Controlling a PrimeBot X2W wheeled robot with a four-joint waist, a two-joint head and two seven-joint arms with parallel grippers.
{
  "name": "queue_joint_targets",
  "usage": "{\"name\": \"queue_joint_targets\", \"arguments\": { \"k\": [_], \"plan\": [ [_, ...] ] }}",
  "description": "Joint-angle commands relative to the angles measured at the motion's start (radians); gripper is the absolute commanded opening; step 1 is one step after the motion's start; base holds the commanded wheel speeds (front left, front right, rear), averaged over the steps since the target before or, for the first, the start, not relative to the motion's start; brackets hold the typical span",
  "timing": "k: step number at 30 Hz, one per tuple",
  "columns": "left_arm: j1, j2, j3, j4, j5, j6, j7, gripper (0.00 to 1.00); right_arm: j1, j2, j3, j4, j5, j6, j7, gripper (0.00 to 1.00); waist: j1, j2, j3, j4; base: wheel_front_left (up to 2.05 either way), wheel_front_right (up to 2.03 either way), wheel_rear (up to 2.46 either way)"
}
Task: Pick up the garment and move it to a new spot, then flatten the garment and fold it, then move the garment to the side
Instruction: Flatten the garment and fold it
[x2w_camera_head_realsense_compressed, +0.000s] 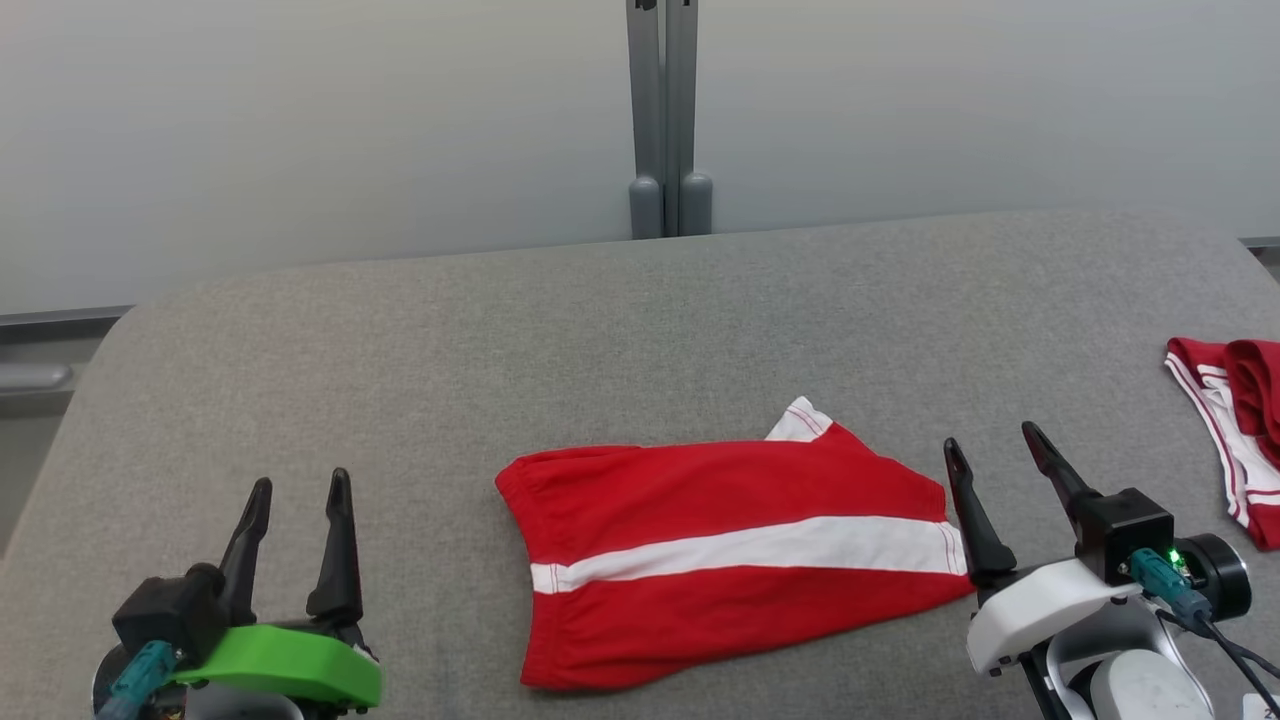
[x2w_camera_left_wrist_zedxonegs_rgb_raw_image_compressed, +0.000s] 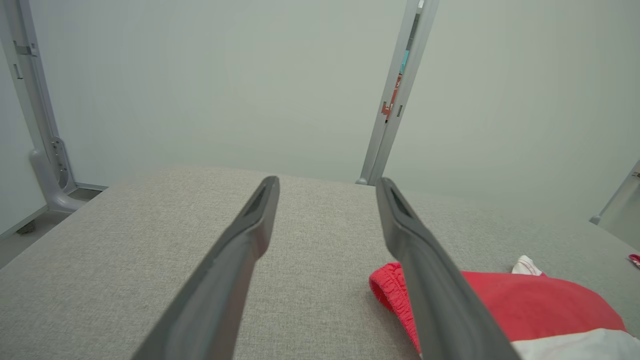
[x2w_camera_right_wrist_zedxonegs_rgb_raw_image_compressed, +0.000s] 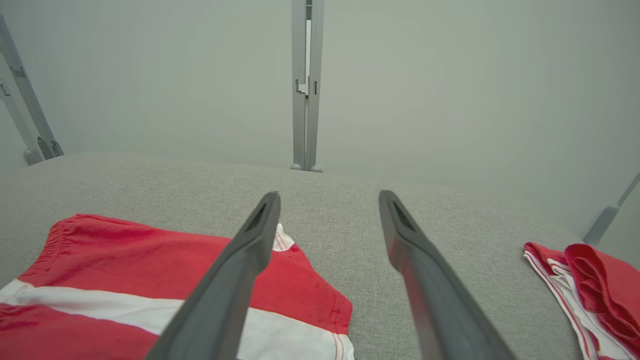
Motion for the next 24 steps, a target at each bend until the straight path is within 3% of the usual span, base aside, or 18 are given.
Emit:
{"name": "queue_joint_targets", "arguments": {
  "k": [1, 14, 24],
  "plan": [
    [0.02, -0.01, 0.02, 0.01, 0.029, -0.015, 0.0, 1.0, 0.011, -0.004, -0.002, 0.005, 0.007, -0.002, 0.002, 1.0, 0.0, 0.0, -0.01, 0.007, 0.0, 0.0, 0.0],
    [0.034, -0.08, 0.108, 0.129, 0.153, -0.111, 0.0, 1.0, 0.037, -0.011, -0.002, 0.044, 0.01, -0.002, -0.002, 1.0, 0.0, 0.0, -0.036, 0.017, 0.0, 0.0, 0.0],
    [0.023, -0.115, 0.142, 0.158, 0.195, -0.144, 0.0, 1.0, 0.031, -0.006, 0.002, 0.033, 0.002, -0.002, 0.003, 1.0, 0.0, 0.0, -0.027, 0.015, 0.0, 0.0, 0.0]
  ]
}}
